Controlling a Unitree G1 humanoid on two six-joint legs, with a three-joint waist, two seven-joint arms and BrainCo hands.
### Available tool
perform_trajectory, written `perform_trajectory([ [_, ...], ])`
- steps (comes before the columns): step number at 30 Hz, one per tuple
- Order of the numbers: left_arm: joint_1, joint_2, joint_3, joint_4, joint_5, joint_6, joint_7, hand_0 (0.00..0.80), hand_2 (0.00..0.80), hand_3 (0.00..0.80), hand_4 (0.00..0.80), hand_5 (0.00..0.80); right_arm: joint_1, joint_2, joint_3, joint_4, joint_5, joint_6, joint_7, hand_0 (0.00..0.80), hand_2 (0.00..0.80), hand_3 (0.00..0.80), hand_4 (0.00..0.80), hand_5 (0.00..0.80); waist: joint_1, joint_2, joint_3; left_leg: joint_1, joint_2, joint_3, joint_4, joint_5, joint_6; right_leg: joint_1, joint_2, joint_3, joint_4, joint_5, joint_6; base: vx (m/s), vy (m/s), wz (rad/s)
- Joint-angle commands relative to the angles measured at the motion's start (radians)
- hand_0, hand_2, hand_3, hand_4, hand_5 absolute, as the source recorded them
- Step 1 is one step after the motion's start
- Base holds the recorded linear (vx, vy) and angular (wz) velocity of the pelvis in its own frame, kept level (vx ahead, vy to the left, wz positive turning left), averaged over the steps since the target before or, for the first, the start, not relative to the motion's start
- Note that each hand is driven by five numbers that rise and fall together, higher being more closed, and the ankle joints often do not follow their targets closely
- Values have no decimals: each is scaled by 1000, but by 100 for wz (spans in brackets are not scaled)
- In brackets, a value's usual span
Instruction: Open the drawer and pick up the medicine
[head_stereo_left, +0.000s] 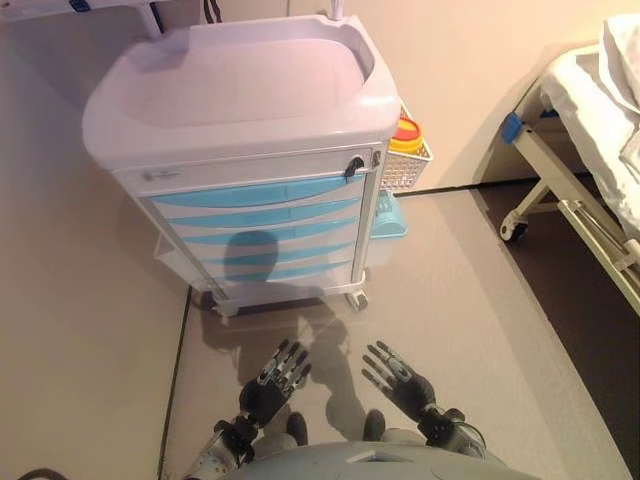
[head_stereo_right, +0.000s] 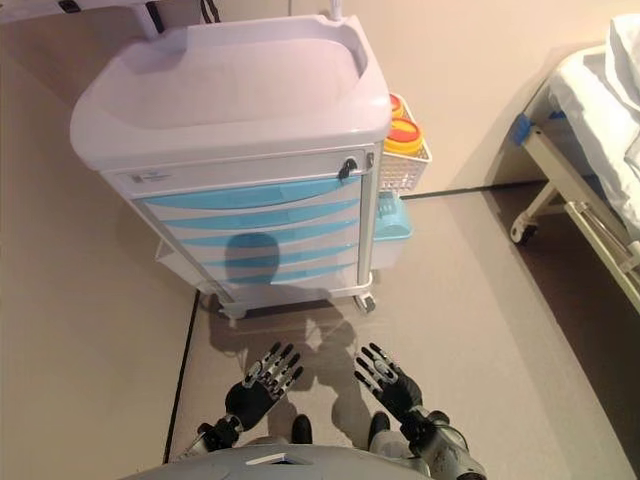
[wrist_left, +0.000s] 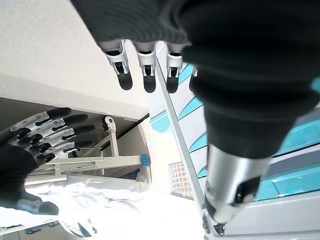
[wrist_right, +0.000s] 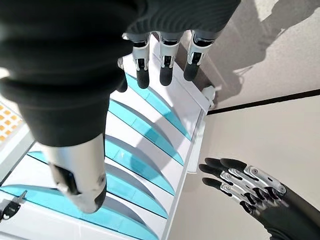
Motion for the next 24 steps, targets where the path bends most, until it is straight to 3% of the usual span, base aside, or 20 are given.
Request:
perform_trajectory([
  [1,-94,-39,20,27,-96,7,-60,0,0,0,0,0,-60,-13,26,-36,6,-14,20,0,0,0,0,0,-6,-10,82,-109,-14,-51,101,-89,-18,-55,-37,36,154,-133,33,-116,143,-14],
  [8,-178,-54,61,46,-197,51,-66,0,0,0,0,0,-77,-15,49,-70,-15,-27,25,0,0,0,0,0,-25,-26,186,-231,-43,-26,252,-131,12,-172,-56,94,247,-126,34,-30,107,-9],
  [16,-288,-61,67,19,-285,3,-64,0,0,0,0,0,-92,-17,77,-125,-27,-42,22,0,0,0,0,0,-51,-46,266,-366,-54,9,374,-158,40,-350,-69,148,404,-141,42,-40,95,-13],
  [24,-373,-72,85,-9,-406,-21,-104,0,0,0,0,0,-97,-37,92,-150,-9,-45,33,0,0,0,0,0,-68,-54,301,-474,-60,9,506,-201,55,-464,-53,187,559,-188,18,-3,71,-6],
])
